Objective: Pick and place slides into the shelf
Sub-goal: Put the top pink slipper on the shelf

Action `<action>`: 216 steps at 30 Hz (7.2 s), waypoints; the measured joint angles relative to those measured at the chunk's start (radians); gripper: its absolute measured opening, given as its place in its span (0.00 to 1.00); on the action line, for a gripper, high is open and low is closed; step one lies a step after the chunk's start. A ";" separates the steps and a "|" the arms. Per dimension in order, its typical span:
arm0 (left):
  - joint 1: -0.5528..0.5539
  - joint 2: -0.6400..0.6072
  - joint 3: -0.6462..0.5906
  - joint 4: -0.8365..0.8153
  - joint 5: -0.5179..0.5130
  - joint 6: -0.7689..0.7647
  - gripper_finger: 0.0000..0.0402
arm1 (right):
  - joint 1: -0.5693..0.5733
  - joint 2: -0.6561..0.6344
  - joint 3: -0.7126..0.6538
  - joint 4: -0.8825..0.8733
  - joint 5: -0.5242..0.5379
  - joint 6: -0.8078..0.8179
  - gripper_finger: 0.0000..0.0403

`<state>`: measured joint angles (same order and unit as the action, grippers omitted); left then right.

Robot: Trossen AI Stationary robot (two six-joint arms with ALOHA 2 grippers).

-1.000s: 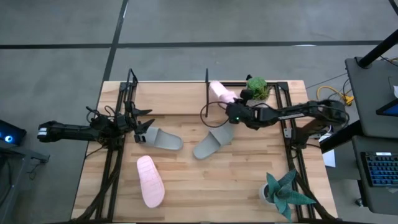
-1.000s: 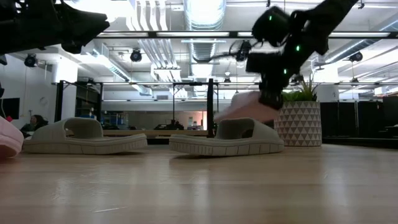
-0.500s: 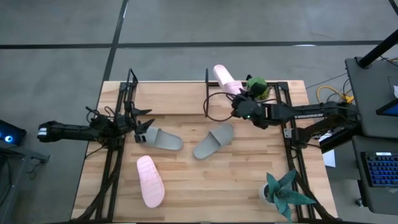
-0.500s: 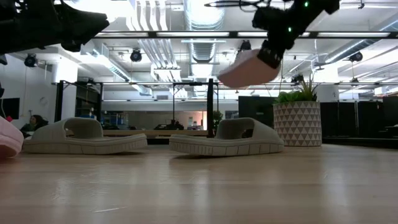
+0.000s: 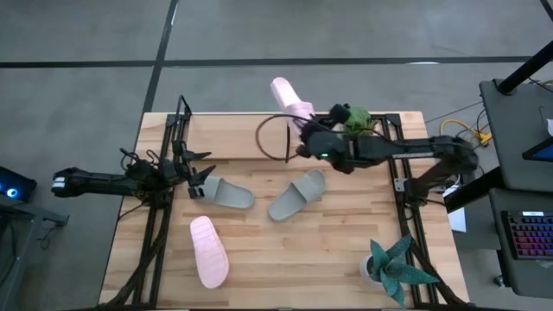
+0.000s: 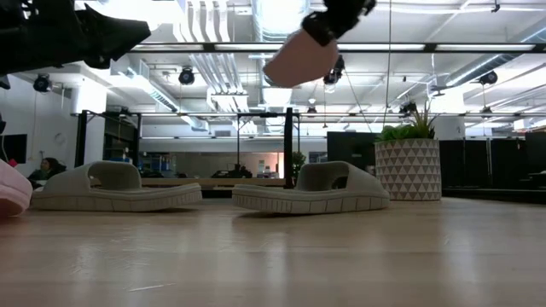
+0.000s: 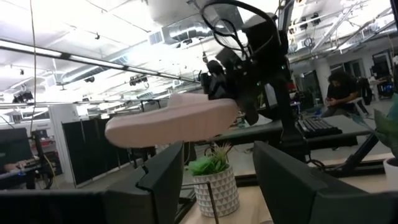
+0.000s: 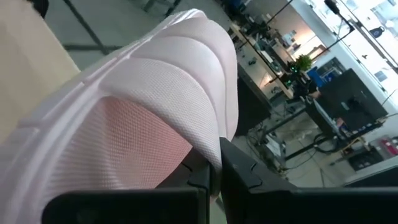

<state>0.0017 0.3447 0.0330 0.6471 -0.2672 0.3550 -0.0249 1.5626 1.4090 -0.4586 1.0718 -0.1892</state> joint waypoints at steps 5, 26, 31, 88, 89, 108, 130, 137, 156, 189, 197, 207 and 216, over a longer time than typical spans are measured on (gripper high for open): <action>0.000 0.000 0.000 0.000 0.000 0.002 0.44 | -0.001 0.166 0.198 -0.095 -0.006 0.007 0.02; 0.000 0.068 0.005 -0.028 -0.095 0.237 0.44 | -0.008 0.449 0.618 -0.417 -0.035 0.153 0.02; 0.000 0.061 0.006 -0.019 -0.129 0.238 0.44 | -0.018 0.450 0.599 -0.409 -0.043 0.250 0.02; 0.000 0.606 0.189 0.008 -0.244 0.411 0.61 | 0.066 0.443 0.580 -0.374 -0.538 -0.230 0.02; 0.000 0.618 0.193 0.008 -0.244 0.412 0.59 | 0.066 0.444 0.580 -0.374 -0.538 -0.230 0.02; 0.000 0.671 0.222 0.026 -0.257 0.541 0.12 | 0.072 0.429 0.581 -0.370 -0.505 -0.291 0.02; 0.000 0.622 0.206 0.023 -0.247 0.540 0.12 | 0.225 0.239 0.572 -0.473 -0.554 -0.331 0.55; 0.000 0.603 0.203 0.050 -0.170 0.538 0.12 | 0.251 0.240 0.508 -0.466 -0.556 -0.341 0.55; 0.000 0.605 0.201 0.145 -0.053 0.539 0.12 | 0.230 0.241 0.451 -0.347 -0.556 -0.348 0.54; -0.005 0.566 0.213 0.166 -0.060 0.520 0.67 | 0.196 0.245 0.299 -0.237 -0.257 -0.283 0.06; -0.017 0.608 0.297 0.090 -0.057 0.546 0.68 | 0.136 0.247 0.208 -0.063 -0.255 -0.356 0.06; -0.026 0.672 0.396 0.011 -0.072 0.613 0.68 | 0.081 0.258 0.193 -0.029 -0.259 -0.377 0.06; -0.029 0.794 0.563 -0.136 -0.191 0.631 0.68 | 0.080 0.260 0.193 -0.026 -0.256 -0.399 0.06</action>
<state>-0.0273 1.1385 0.5957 0.5113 -0.4585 0.9855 0.0547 1.8221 1.6016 -0.4843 0.8159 -0.5884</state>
